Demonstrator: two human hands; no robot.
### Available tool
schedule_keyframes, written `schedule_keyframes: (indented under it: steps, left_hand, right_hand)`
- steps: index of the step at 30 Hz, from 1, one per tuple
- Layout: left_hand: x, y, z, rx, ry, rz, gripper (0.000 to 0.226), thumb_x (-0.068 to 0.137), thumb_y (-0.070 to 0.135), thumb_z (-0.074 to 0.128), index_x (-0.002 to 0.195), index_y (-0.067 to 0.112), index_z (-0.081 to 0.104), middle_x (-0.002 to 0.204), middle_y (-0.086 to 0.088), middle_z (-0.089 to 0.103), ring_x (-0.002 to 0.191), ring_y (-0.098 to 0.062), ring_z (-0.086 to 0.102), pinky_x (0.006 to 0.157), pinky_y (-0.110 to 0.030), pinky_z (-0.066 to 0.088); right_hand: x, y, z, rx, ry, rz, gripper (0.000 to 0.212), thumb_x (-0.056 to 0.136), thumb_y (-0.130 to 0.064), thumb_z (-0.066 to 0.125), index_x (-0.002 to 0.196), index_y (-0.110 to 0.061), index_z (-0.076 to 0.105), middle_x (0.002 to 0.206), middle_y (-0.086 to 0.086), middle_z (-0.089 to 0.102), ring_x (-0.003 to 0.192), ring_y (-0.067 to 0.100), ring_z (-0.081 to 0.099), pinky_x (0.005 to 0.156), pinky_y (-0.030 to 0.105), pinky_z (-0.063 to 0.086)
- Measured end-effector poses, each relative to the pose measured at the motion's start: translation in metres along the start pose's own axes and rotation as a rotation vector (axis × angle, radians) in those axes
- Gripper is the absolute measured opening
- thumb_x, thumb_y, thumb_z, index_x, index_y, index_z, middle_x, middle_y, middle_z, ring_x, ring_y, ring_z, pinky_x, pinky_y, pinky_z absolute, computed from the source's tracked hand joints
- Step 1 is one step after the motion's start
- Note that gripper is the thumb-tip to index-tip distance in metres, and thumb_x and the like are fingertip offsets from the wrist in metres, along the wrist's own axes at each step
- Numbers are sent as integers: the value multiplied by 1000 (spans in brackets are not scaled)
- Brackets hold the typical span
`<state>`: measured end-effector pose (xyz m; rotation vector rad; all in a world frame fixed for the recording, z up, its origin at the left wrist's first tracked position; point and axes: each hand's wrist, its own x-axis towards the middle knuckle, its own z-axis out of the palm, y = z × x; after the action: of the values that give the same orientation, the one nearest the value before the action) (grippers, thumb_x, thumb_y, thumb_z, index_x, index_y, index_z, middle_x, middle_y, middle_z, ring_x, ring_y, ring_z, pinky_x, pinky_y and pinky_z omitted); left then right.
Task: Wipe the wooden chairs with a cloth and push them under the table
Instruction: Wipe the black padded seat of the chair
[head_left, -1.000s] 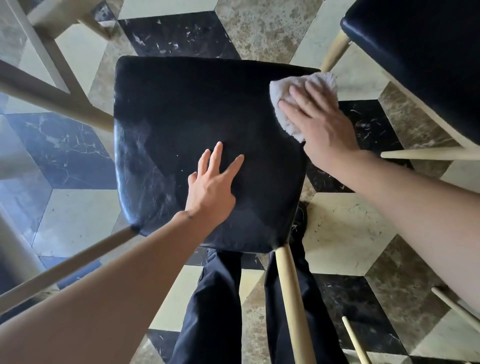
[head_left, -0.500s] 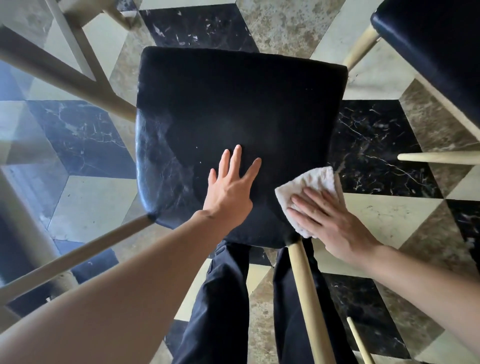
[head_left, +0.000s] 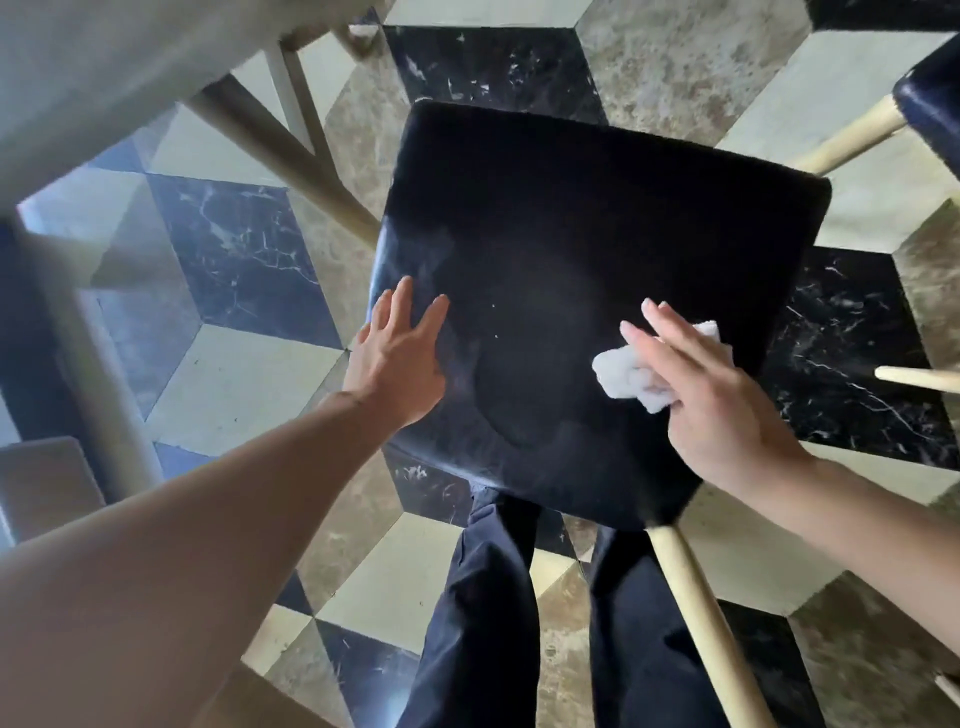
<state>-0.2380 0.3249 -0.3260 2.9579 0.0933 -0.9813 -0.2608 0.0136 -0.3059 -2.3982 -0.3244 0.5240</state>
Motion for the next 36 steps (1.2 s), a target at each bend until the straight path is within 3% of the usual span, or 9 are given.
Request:
schedule_keyframes:
  steps: [10, 15, 20, 26, 31, 32, 33, 34, 36]
  left_hand:
    - [27, -21, -24, -499, -258, -260, 67, 95, 17, 49, 158, 31, 30, 165, -2, 23, 149, -30, 26, 116, -42, 31]
    - [35, -28, -54, -1252, -149, -526, 31, 107, 42, 35, 135, 29, 42, 94, 8, 47, 81, -13, 50, 79, -38, 43]
    - [38, -33, -57, -1203, -96, -450, 52, 109, 46, 19, 153, 28, 39, 162, -4, 37, 148, -30, 33, 120, -54, 26]
    - [40, -37, -45, -953, -114, -191, 53, 111, 41, 14, 156, 22, 37, 170, 1, 22, 157, -17, 13, 125, -31, 4]
    - [41, -39, -56, -1529, -166, -262, 61, 107, 57, 15, 147, 25, 48, 132, 6, 65, 137, -7, 48, 123, -38, 21]
    - [42, -44, -58, -1616, -196, -249, 61, 106, 60, 13, 139, 25, 52, 128, -9, 43, 112, 4, 61, 117, -38, 10]
    - [42, -47, -60, -1647, -201, -275, 64, 105, 63, 13, 124, 25, 61, 104, -3, 79, 87, 11, 68, 100, -36, 52]
    - [41, -51, -61, -1634, -186, -305, 66, 103, 67, 14, 118, 25, 63, 100, 6, 80, 74, 10, 69, 70, -30, 51]
    - [43, -53, -59, -1623, -227, -308, 67, 101, 70, 17, 129, 28, 61, 119, 1, 76, 95, -2, 73, 101, -50, 48]
  right_hand:
    - [222, -98, 16, -30, 249, 46, 83, 78, 16, 38, 152, -22, 33, 165, 7, 21, 152, 26, 18, 120, 39, 23]
    - [246, -124, 72, -267, 49, 99, 74, 87, 0, 51, 154, -22, 29, 166, 8, 16, 152, 29, 11, 122, 46, 1]
    - [230, -139, 107, -230, 76, 139, 72, 89, -3, 50, 155, -22, 29, 167, 9, 14, 154, 30, 7, 124, 51, 1]
    - [197, -138, 127, -209, -1, -6, 64, 95, -6, 33, 157, -18, 26, 167, 8, 12, 155, 28, 3, 124, 50, 5]
    - [180, -140, 143, -149, 34, -15, 68, 88, -4, 29, 154, -19, 35, 166, 6, 19, 154, 25, 9, 124, 43, 2]
    - [178, -143, 148, -129, 37, 0, 66, 89, -6, 28, 153, -20, 36, 166, 5, 20, 154, 26, 9, 124, 44, 3]
    - [176, -146, 153, -112, 34, 8, 63, 91, -11, 24, 152, -20, 38, 165, 5, 21, 154, 26, 10, 124, 45, 5]
    - [172, -149, 160, -117, 14, 7, 63, 93, -17, 18, 152, -20, 37, 165, 5, 21, 154, 26, 10, 124, 46, 6]
    - [162, -154, 176, -192, -77, -28, 60, 96, -24, 17, 154, -23, 31, 166, 1, 17, 154, 24, 6, 125, 45, 5]
